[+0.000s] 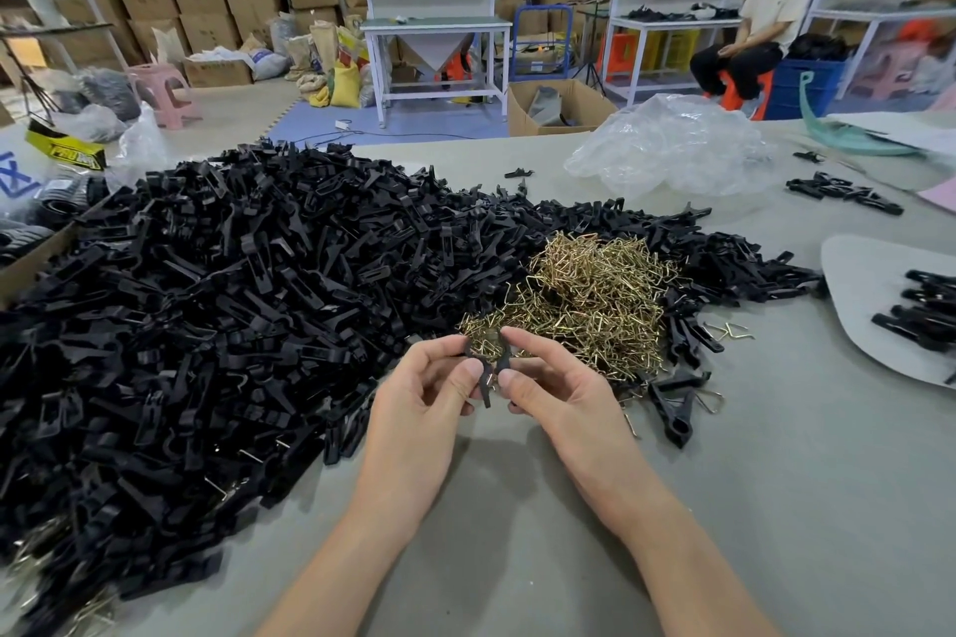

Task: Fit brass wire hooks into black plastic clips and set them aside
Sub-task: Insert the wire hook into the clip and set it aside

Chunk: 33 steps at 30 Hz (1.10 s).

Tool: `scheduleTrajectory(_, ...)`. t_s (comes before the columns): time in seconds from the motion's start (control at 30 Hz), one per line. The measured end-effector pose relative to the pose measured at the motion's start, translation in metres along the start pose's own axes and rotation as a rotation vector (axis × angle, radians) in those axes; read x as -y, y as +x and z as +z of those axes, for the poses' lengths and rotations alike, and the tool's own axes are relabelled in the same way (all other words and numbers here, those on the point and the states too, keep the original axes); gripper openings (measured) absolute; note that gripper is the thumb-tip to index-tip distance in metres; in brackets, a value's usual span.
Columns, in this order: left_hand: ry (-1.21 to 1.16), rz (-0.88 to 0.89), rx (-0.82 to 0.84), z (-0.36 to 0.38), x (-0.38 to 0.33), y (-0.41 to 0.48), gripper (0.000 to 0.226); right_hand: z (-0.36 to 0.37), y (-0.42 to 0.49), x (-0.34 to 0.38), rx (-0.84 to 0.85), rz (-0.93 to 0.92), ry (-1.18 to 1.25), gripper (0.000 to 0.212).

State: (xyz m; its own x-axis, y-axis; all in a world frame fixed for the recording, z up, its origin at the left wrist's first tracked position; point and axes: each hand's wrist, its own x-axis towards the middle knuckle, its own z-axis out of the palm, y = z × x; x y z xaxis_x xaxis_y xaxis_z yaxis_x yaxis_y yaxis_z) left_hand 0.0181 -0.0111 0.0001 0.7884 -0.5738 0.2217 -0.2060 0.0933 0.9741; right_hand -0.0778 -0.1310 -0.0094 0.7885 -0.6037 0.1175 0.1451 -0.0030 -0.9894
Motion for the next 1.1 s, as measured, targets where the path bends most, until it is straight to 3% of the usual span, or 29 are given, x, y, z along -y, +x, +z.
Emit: scheduleTrajectory(1.1, 0.092, 0.020, 0.031, -0.0004, 0.0013, -0.0007, 0.018, 0.0009, -0.0030, 0.0025, -0.010, 0.028, 0.012, 0.039)
